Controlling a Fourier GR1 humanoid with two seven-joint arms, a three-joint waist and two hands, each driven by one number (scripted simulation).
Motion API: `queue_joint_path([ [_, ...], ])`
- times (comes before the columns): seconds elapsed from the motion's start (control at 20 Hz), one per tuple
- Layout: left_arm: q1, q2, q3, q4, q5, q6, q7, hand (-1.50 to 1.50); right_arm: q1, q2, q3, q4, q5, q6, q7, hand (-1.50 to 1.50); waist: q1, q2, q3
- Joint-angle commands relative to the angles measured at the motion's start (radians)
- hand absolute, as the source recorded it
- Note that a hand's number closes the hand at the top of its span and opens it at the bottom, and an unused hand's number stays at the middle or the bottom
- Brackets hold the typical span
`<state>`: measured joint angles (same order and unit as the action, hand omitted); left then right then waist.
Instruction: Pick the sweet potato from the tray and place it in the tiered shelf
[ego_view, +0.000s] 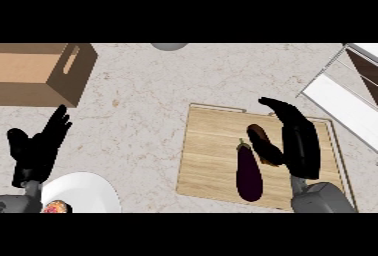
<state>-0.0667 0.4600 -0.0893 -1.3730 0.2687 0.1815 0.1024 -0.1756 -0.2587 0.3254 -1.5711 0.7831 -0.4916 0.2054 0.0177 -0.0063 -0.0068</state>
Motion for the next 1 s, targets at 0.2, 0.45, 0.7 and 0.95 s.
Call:
queue_joint_path([
  [0.2,0.054,0.03,0.023,-0.027,0.027,-0.051,-0.021,0.0,0.043,0.165,0.124,0.116,0.648,-0.07,0.36,-1.5,-0.018,-0.01,-0.002],
  [0.45,0.093,0.011,0.026,-0.006,0.027,-0.054,-0.059,0.0,0.043,0.239,0.148,0.101,0.912,0.228,0.615,-1.5,-0.03,-0.01,-0.002],
  [0.7,0.067,0.031,0.031,-0.022,0.027,-0.066,-0.043,0.0,0.003,0.258,0.227,0.138,0.932,0.622,0.794,-1.5,-0.011,0.0,0.001],
  [0.95,0.097,0.02,0.028,-0.024,0.018,-0.074,-0.079,0.0,-0.06,0.259,0.3,0.113,0.845,0.938,0.95,-1.5,0.007,0.002,0.004],
])
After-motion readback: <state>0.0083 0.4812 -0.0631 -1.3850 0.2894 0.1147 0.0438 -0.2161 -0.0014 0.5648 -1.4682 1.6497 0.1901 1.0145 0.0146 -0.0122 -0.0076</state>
